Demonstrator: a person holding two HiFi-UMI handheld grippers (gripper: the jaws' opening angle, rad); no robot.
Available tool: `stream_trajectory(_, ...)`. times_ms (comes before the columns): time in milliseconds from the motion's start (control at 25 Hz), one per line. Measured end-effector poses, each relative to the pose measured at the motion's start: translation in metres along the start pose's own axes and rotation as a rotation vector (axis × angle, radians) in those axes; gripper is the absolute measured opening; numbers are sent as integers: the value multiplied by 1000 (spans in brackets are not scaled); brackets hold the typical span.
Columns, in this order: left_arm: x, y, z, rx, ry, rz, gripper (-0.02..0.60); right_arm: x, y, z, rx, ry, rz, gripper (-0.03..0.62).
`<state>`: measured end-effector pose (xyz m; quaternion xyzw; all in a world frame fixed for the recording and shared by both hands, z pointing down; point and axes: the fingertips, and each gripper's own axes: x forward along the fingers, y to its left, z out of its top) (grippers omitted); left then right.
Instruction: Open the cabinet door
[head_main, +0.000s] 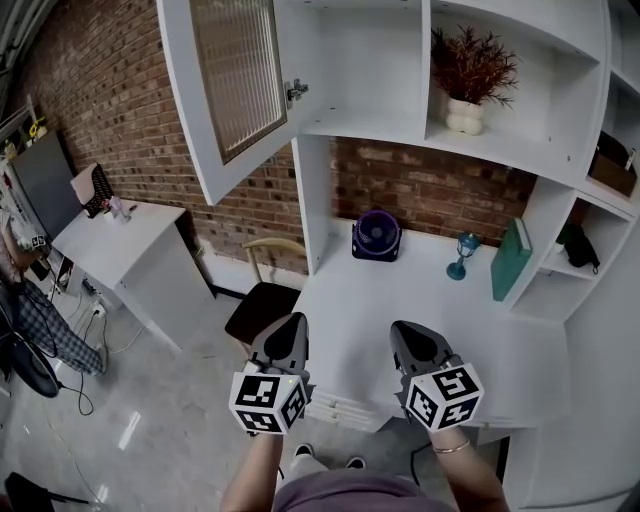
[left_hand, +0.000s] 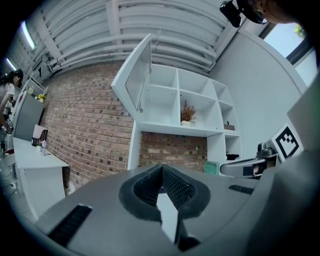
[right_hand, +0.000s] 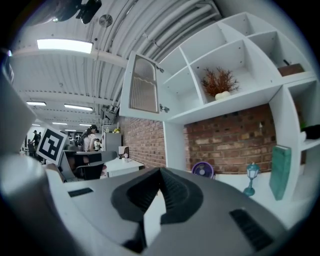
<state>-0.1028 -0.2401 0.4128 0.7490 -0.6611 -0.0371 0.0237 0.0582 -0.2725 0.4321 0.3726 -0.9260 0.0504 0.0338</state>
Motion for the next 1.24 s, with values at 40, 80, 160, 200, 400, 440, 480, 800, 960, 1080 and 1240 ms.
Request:
stream_trajectory(40,-1,0,-6,-2,12,0,2,-1,-2,-4,2,9,-4,3)
stream_trajectory(80,-2,0,-11,-4,24,1,2,-1,-3,-8,4,17,-8,3)
stream_trajectory(160,-4,1,-20,-9,48,5,2,-3,-4,-14,11,27,-12,3)
stream_trajectory(200,-5,1,-24,-11,59,5,2,-4,-4,-17,16,30,-14,3)
stream_trajectory(400,-10,-1,-38,-19,95,-6,2,-10,-4,-29,41,33,-27,3)
stream_trajectory(440,-10,-1,-38,-21,96,-7,2,-10,-4,-30,45,33,-28,3)
stream_trajectory(480,-10,-1,-38,-26,94,-7,1,-11,-4,-31,50,34,-28,3)
stream_trajectory(800,-13,9,-18,-49,31,22,2,-12,-10,-32,57,40,-23,3)
stream_trajectory(960,-17,16,-15,-47,23,35,2,-10,-8,-35,65,46,-9,3)
stream_trajectory(1080,-17,16,-20,-47,41,40,2,-10,-4,-37,71,52,2,3)
stream_trajectory(1240,-18,16,-26,-52,57,38,2,-9,0,-38,73,53,7,3)
